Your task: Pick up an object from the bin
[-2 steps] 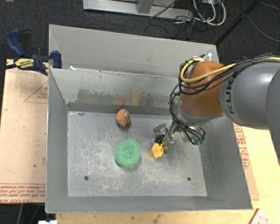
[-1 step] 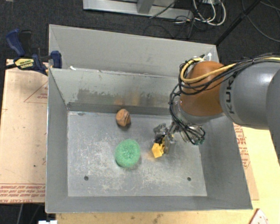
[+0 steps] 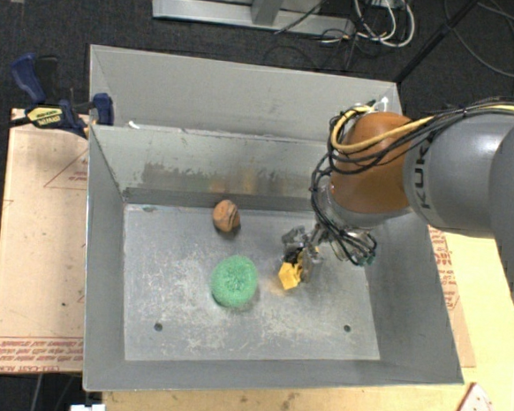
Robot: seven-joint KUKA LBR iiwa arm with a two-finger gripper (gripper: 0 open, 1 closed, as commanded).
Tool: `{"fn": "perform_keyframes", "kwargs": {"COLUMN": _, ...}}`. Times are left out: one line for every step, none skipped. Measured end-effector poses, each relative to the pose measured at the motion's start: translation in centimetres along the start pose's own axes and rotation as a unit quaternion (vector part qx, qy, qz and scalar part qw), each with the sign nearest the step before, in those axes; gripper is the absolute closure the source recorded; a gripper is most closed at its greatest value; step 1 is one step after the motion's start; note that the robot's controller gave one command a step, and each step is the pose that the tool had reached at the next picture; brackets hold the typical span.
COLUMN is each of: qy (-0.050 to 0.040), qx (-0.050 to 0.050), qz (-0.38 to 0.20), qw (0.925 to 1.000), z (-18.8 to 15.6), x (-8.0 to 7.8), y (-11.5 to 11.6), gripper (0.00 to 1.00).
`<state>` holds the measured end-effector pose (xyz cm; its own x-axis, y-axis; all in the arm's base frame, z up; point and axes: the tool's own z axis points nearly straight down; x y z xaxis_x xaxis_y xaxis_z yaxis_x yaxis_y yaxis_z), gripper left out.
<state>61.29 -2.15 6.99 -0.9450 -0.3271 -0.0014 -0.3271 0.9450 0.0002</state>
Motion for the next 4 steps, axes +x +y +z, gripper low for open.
{"fn": "perform_keyframes", "kwargs": {"qy": 0.0, "qx": 0.0, "qz": 0.0, "qw": 1.0, "z": 0.0, "x": 0.0, "y": 0.0, "gripper": 1.0}}
{"fn": "perform_keyframes", "kwargs": {"qy": 0.0, "qx": 0.0, "qz": 0.0, "qw": 1.0, "z": 0.0, "x": 0.0, "y": 0.01, "gripper": 1.0}}
{"fn": "perform_keyframes", "kwargs": {"qy": -0.0001, "qx": 0.0, "qz": 0.0, "qw": 1.0, "z": 0.0, "x": -0.01, "y": 0.02, "gripper": 0.0}}
{"fn": "perform_keyframes", "kwargs": {"qy": -0.0002, "qx": 0.0, "qz": 0.0, "qw": 1.0, "z": 0.0, "x": -0.02, "y": 0.03, "gripper": 1.0}}
